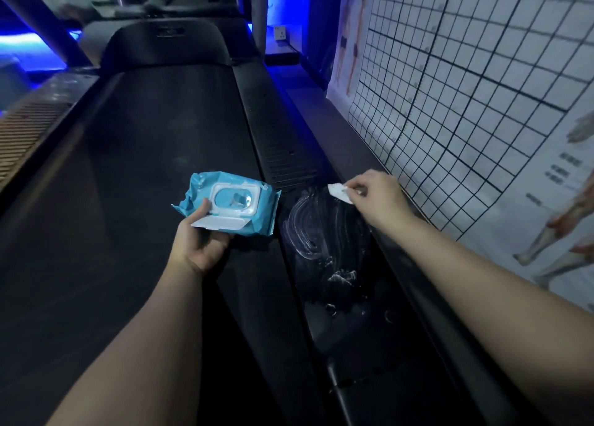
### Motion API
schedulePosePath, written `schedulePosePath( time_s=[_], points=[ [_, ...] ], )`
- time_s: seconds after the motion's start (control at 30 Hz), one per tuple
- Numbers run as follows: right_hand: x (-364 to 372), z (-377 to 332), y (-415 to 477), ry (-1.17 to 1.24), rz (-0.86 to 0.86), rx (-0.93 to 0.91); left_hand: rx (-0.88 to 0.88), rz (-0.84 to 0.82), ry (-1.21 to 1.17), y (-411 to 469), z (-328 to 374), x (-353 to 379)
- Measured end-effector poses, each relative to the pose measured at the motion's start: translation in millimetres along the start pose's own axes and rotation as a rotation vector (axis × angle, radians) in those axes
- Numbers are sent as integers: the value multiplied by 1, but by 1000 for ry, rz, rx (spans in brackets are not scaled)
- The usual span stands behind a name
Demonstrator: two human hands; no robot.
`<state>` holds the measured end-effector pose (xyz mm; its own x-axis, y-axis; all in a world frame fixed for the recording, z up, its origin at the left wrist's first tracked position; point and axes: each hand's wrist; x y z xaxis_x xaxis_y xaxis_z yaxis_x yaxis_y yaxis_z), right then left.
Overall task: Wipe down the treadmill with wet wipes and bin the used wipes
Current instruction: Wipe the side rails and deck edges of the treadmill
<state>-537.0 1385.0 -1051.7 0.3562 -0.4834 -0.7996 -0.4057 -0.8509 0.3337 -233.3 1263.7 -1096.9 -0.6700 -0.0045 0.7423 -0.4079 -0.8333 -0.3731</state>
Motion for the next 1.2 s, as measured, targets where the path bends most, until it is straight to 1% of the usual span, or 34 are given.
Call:
schedulePosePath(
  time_s=[0.07, 0.13, 0.23, 0.3, 0.37, 0.43, 0.47, 0.5, 0.53, 0.57, 0.67, 0.7, 0.73, 0.8, 0.87, 0.93, 1.03, 1.1, 1.2],
  points=[
    [11, -5, -2, -63, -11, -61, -7, -3, -1, 3, 0, 0],
    [16, -14, -6, -98, -56, -177, -18, -10, -9, 6, 2, -1],
    [8, -30, -17, -51, -283, -349, -32, -25, -30, 7, 3, -1],
    [-3, -40, -25, -77, -431, -451, -40, -32, -44, 7, 2, -2],
    [-17, -47, -29, -143, -607, -468, -38, -39, -45, 6, 3, -2],
    [-28, -53, -26, -205, -743, -418, -36, -44, -46, 5, 2, -2],
    [-31, -53, -22, -204, -785, -377, -37, -44, -49, 5, 1, -2],
    [-31, -52, -17, -177, -795, -332, -36, -44, -52, 4, 2, -2],
    [-27, -49, -10, -131, -749, -275, -37, -46, -51, 4, 2, -2],
    [-22, -46, -3, -72, -647, -205, -39, -47, -49, 3, 3, -1],
    [5, -35, 18, 146, -214, 60, -40, -53, -55, 2, 2, 1],
    [14, -35, 22, 167, -119, 110, -44, -57, -58, 1, 3, 1],
    [24, -34, 24, 133, -82, 103, -48, -58, -63, 2, 3, 1],
    [37, -32, 26, -1, -112, -44, -53, -58, -66, 3, 3, 0],
    [37, -37, 22, -73, -229, -213, -56, -59, -64, 4, 3, -1],
    [33, -43, 13, -79, -348, -333, -59, -59, -71, 4, 3, -1],
    [22, -48, -6, -38, -453, -496, -58, -51, -73, 4, 4, 0],
    [11, -46, -17, -42, -516, -577, -60, -35, -91, 4, 4, 0],
    [-9, -43, -31, -37, -631, -582, -53, -27, -105, 3, 3, 0]
  ],
)
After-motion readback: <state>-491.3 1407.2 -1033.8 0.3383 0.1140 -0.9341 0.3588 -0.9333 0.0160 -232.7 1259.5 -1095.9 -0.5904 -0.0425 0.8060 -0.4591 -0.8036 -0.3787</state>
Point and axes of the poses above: each hand's wrist, its own y-axis towards the middle knuckle, its own x-axis out of the palm, z = x × y
